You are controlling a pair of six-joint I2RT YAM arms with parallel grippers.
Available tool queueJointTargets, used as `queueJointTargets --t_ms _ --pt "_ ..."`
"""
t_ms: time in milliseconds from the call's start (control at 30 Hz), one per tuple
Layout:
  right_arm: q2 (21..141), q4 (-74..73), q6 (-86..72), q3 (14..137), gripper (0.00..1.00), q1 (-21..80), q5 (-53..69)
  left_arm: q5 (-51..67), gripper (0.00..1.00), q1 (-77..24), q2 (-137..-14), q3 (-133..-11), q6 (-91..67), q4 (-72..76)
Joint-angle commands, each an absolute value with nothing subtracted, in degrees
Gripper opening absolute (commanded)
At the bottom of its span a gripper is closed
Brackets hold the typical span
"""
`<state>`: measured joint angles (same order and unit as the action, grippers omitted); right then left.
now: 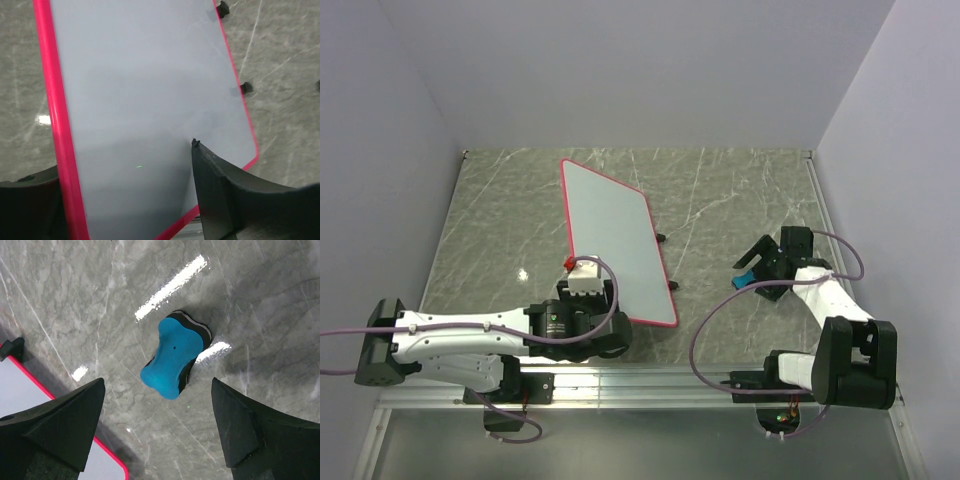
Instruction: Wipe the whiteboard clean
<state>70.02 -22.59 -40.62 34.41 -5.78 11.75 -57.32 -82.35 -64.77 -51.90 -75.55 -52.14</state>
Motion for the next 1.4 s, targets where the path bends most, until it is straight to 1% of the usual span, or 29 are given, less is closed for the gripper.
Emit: queueJointTargets --t_ms 0,33,100,200,267,300,333,367,400,700,800,1033,1233,1333,1367 --pt "70.8 -20.2 -40.7 35.2 0.93 -6.2 11.8 -57.0 0.69 -83.2 -65.9 -54.9 -69.9 -58.0" --pt "71.1 -20.1 -40.7 35.2 0.93 -6.2 11.9 -57.6 0.74 -83.2 -65.9 -55.9 -70.0 -58.4" --pt "71.5 -20.0 -40.7 35.6 0.93 -6.2 11.9 -57.7 0.79 -83.2 -66.4 -56.9 -69.9 -59.4" --pt "72.0 -19.8 -40.7 35.9 0.93 -6.2 12.0 -57.7 0.81 -83.2 -66.4 -58.1 -69.7 -59.9" --pt "72.1 -19.5 -40.6 35.8 0.93 -6.2 12.0 -57.7 0.86 -83.3 -66.2 -58.0 -70.1 -60.4" --pt "72.3 -19.4 -40.5 35.9 0.93 -6.2 12.0 -57.6 0.86 -83.2 -65.9 -57.8 -70.3 -60.4" --pt "72.3 -19.3 -40.6 35.9 0.93 -6.2 12.0 -57.2 0.94 -83.2 -65.8 -57.7 -70.6 -60.6" --pt "72.4 -19.2 -40.5 35.8 0.93 -6.2 12.0 -57.1 0.98 -83.3 -65.5 -57.7 -70.8 -60.6" --pt "72.6 -19.1 -40.4 35.8 0.93 -6.2 12.0 -57.0 0.99 -83.2 -65.3 -57.8 -70.8 -60.6" --pt "74.2 -18.2 -40.3 36.2 0.93 -6.2 12.4 -56.6 0.99 -83.5 -66.3 -60.0 -73.7 -65.4" --pt "74.4 -18.3 -40.1 36.6 0.94 -6.2 12.4 -57.7 0.99 -84.0 -67.0 -63.4 -76.7 -70.6" --pt "75.0 -18.0 -40.0 37.1 0.94 -6.2 12.7 -59.4 0.99 -84.0 -68.0 -71.3 -77.7 -78.5" --pt "75.0 -18.0 -40.1 37.8 0.94 -6.2 13.3 -59.0 1.0 -83.9 -63.6 -73.6 -73.0 -78.5" --pt "74.7 -18.0 -40.2 38.1 0.94 -6.2 13.9 -61.1 0.99 -84.0 -61.1 -75.0 -72.8 -78.5" --pt "74.2 -18.1 -40.4 38.4 0.94 -6.3 14.5 -63.4 0.99 -84.0 -59.9 -75.4 -72.6 -78.4"
